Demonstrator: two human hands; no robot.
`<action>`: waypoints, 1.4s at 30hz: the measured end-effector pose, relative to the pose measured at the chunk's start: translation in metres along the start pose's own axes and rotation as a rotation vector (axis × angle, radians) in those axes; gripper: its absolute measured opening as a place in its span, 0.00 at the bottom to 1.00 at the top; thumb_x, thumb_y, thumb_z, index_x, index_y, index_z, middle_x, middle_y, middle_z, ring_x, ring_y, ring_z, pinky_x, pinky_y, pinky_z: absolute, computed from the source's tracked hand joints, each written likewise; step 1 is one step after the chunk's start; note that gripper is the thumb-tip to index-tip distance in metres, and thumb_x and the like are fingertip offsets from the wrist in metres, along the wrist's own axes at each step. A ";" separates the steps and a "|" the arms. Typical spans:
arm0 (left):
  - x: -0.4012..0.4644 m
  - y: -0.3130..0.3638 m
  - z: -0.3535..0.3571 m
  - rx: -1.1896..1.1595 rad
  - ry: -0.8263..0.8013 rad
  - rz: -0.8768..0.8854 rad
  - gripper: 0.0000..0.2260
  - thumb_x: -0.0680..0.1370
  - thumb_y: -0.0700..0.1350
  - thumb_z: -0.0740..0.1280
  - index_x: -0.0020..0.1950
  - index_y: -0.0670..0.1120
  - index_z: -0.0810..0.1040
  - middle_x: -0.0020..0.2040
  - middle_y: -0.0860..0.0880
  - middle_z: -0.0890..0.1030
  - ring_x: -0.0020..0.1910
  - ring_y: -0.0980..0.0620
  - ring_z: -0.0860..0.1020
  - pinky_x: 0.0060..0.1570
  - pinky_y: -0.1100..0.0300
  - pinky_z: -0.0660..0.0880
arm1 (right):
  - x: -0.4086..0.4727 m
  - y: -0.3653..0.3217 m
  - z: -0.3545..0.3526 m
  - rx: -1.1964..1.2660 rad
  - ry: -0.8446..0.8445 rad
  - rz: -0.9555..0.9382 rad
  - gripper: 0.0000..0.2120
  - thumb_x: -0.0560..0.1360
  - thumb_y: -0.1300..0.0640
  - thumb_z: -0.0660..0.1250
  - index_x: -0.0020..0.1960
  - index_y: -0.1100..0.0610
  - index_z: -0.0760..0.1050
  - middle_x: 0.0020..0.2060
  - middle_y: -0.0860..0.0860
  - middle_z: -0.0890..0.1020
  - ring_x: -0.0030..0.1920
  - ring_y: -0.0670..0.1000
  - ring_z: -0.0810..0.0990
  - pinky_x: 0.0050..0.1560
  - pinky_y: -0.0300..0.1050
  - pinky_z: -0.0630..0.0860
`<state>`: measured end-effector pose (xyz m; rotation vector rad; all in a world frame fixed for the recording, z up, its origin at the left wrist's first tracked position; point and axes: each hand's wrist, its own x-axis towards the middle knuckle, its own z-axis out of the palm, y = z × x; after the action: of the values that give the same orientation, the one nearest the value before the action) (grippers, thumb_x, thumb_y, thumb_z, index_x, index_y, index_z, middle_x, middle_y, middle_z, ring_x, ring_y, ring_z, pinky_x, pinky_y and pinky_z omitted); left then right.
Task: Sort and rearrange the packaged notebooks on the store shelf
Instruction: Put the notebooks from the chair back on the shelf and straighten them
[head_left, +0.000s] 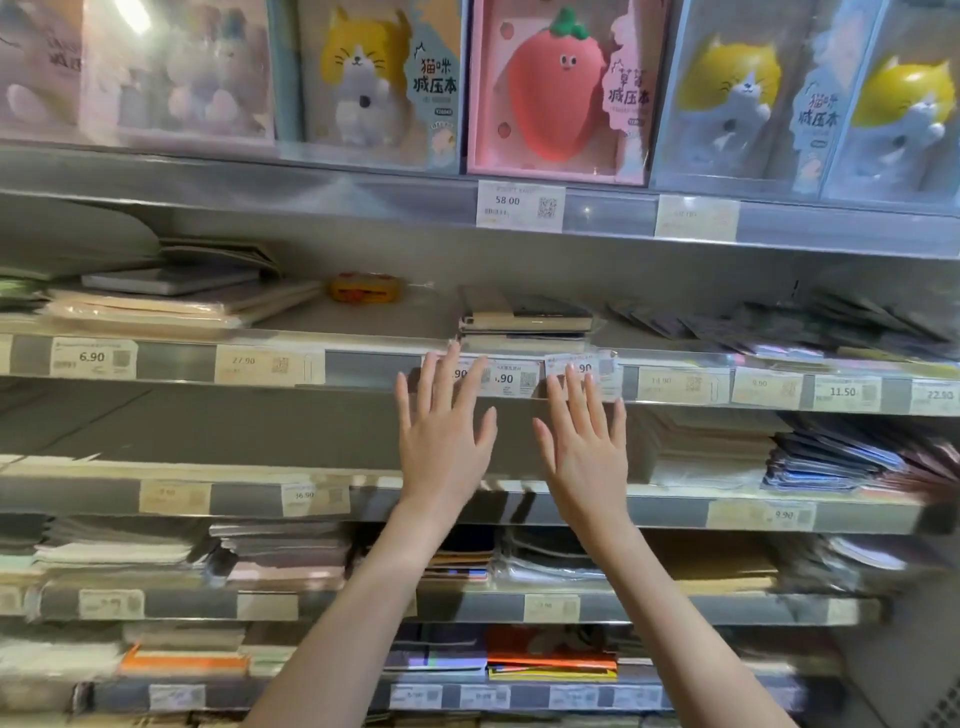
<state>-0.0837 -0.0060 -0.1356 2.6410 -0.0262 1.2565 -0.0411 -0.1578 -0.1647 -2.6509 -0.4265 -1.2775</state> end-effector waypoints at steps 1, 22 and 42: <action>-0.011 -0.001 0.002 -0.017 -0.001 0.000 0.23 0.78 0.53 0.58 0.73 0.53 0.61 0.75 0.48 0.60 0.75 0.46 0.54 0.72 0.44 0.45 | -0.010 -0.002 0.002 0.001 -0.017 -0.006 0.26 0.81 0.44 0.43 0.75 0.53 0.55 0.74 0.53 0.57 0.75 0.53 0.54 0.72 0.59 0.53; -0.348 -0.073 0.101 -0.098 -0.621 -0.322 0.24 0.78 0.51 0.60 0.74 0.53 0.60 0.75 0.51 0.61 0.75 0.51 0.54 0.73 0.49 0.45 | -0.306 -0.045 0.111 0.111 -0.708 0.023 0.24 0.78 0.47 0.48 0.70 0.55 0.66 0.70 0.54 0.68 0.71 0.54 0.65 0.68 0.59 0.63; -0.610 -0.099 0.161 -0.222 -1.026 -0.857 0.27 0.79 0.52 0.59 0.75 0.50 0.53 0.75 0.53 0.50 0.73 0.54 0.55 0.64 0.59 0.65 | -0.530 -0.076 0.234 0.467 -1.174 0.369 0.30 0.77 0.42 0.58 0.75 0.51 0.53 0.71 0.50 0.65 0.70 0.52 0.63 0.68 0.52 0.63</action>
<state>-0.3369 0.0113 -0.7214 2.3266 0.6598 -0.3561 -0.2074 -0.1189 -0.7234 -2.5606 -0.2695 0.5201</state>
